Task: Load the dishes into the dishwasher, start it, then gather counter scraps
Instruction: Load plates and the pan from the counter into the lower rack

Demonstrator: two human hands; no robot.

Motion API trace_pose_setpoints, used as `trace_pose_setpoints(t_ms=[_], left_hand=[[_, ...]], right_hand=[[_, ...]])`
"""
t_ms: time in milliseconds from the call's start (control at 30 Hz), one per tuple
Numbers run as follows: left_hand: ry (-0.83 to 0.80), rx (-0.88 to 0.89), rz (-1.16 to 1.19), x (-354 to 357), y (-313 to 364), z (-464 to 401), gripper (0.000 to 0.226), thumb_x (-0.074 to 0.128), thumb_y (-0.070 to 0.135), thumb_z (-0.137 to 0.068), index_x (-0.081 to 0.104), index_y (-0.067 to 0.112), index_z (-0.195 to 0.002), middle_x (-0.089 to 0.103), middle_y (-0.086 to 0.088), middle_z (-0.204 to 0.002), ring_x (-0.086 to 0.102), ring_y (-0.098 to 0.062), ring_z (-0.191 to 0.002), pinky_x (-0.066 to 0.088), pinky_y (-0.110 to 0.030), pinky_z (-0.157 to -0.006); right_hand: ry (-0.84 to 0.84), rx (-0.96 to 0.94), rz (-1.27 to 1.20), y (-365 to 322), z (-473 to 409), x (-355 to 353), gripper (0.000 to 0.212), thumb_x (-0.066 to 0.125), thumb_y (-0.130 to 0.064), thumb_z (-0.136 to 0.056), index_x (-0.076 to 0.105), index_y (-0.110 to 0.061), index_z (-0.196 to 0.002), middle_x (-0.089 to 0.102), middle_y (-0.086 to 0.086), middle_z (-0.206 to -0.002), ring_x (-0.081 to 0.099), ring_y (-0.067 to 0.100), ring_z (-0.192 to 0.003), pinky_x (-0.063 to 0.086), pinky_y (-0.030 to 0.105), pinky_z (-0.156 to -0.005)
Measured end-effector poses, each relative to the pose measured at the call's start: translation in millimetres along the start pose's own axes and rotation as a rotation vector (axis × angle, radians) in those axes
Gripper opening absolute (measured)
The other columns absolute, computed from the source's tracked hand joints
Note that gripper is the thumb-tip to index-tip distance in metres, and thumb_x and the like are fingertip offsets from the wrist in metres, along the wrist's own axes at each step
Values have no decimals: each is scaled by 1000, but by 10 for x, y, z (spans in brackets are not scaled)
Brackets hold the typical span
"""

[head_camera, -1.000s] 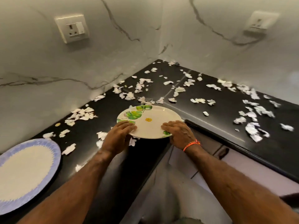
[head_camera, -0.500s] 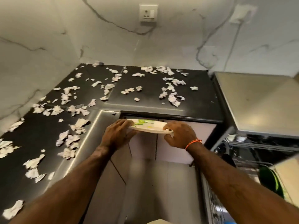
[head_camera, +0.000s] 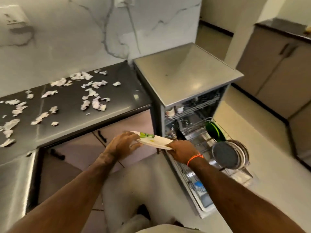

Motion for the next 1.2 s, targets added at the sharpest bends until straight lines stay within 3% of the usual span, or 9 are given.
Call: trace_pose_setpoints(t_ms=[67,167,333,467,600,733,867,1000,1200], left_hand=[[-51,52,23,159,168,-339,28,70,38,-90,75,18,-109,74,-6,-112,68,-29,-102,56,-43,-91],[-85,139,45,393,419,-839,29,70,34,-88,76,17,-110,74,-8,-112,67,-28,-102,56,-40,-91],[-200,242,143,900,848,-1741,33,68,34,-94,71,14,-120,70,-9,-119,61,-26,-111,48,-38,-98],[-317,374,198,1482,969,-2401,27,67,28,-94,73,12,-115,72,-9,-110,62,-27,-104,52,-42,-95],[-479,450,212,2062,935,-2954,28,59,24,-99,71,9,-120,72,-9,-118,61,-25,-110,47,-38,-102],[-590,458,245,2688,835,-3361,23,60,15,-98,74,6,-114,72,-10,-115,63,-24,-111,47,-38,-104],[-571,450,253,3222,716,-3635,21,61,9,-92,77,11,-105,74,-8,-104,65,-27,-101,54,-37,-93],[-579,495,245,3646,709,-3771,24,65,-4,-86,76,9,-103,74,-9,-97,66,-29,-91,57,-41,-86],[-602,433,227,3966,593,-3792,23,64,1,-89,77,13,-103,74,-7,-98,65,-27,-93,56,-42,-85]], right_hand=[[28,102,-59,315,138,7,32,55,-34,-95,68,-28,-124,69,1,-123,65,30,-110,52,40,-89],[59,256,-141,755,295,73,33,57,-33,-93,64,-28,-125,69,2,-123,65,29,-109,52,38,-90],[92,476,-306,1358,457,211,27,51,-38,-90,54,-32,-116,69,2,-102,65,27,-88,53,41,-77],[146,631,-307,1771,347,389,33,46,-31,-96,56,-22,-127,66,8,-116,63,29,-96,54,41,-80],[131,809,-358,2202,149,740,38,45,-28,-95,59,-30,-131,67,2,-124,65,27,-105,56,43,-88],[111,892,-442,2581,-112,1150,40,49,-17,-95,63,-27,-131,69,5,-123,66,28,-109,53,38,-93],[102,971,-544,2928,-311,1613,41,50,-12,-96,62,-26,-132,69,6,-124,66,29,-111,53,40,-97],[60,1000,-614,3155,-441,1974,38,51,-12,-97,61,-26,-130,70,8,-114,67,29,-102,55,37,-90],[8,1029,-684,3336,-516,2307,42,53,-11,-98,59,-28,-135,69,5,-118,64,25,-107,52,34,-94]])
Point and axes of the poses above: each hand's wrist, its own z-axis away from the middle knuckle, its own x-axis out of the palm, y = z × x, the point moved 6 cm from there along -z, towards the middle knuckle
